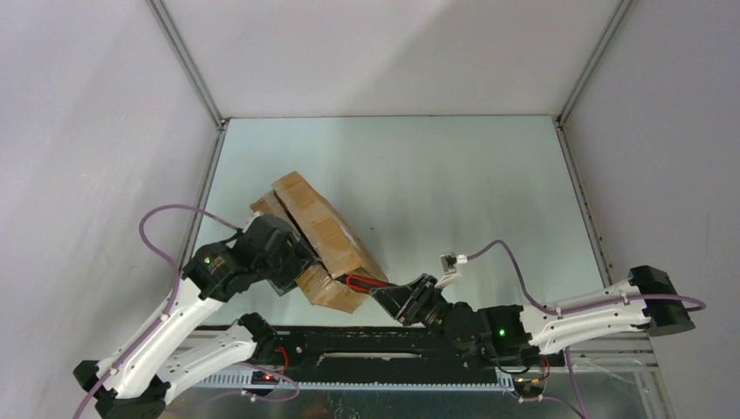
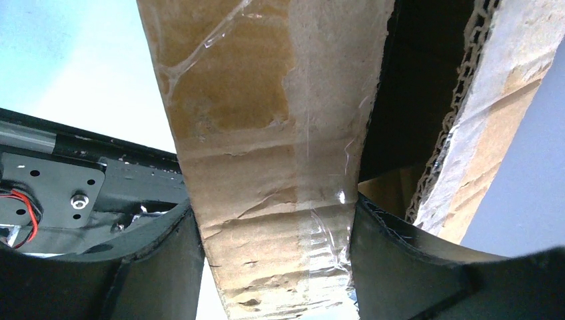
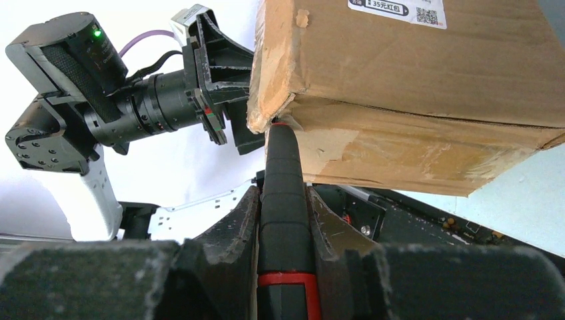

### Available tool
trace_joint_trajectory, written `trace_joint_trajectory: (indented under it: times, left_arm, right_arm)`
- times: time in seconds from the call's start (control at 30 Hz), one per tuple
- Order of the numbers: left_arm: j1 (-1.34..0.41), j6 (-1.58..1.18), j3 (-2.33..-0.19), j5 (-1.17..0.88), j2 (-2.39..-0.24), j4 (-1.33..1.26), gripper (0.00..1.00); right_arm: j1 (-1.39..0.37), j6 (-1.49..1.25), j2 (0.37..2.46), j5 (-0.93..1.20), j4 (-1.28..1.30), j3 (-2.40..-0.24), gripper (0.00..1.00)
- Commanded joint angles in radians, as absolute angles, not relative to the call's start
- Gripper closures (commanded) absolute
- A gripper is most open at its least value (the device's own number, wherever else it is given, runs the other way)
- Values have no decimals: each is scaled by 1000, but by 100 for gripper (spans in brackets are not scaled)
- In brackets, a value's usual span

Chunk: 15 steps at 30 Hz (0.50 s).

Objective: Unpack the express box
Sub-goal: Cut the express box at the center of the board.

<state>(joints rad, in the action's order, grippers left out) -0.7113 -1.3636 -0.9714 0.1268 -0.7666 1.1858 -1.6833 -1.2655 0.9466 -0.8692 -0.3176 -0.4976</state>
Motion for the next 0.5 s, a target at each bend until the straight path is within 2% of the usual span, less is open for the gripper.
trace_joint_trajectory:
  times: [0.0, 0.17, 0.37, 0.47]
  left_arm:
    - [-722, -1378, -980, 63, -742, 1116, 47]
    - [-721, -1364, -996, 58, -745, 1113, 46]
    - [-722, -1359, -1000, 53, -757, 1114, 32]
    - [-723, -1369, -997, 47, -769, 1108, 30]
  right_arm:
    - [-1654, -1205, 951, -952, -235, -473, 100]
    - [-1630, -1197, 937, -931, -227, -459, 100]
    - [-1615, -1156, 956, -888, -268, -459, 100]
    - [-1619, -1155, 985, -873, -287, -463, 100]
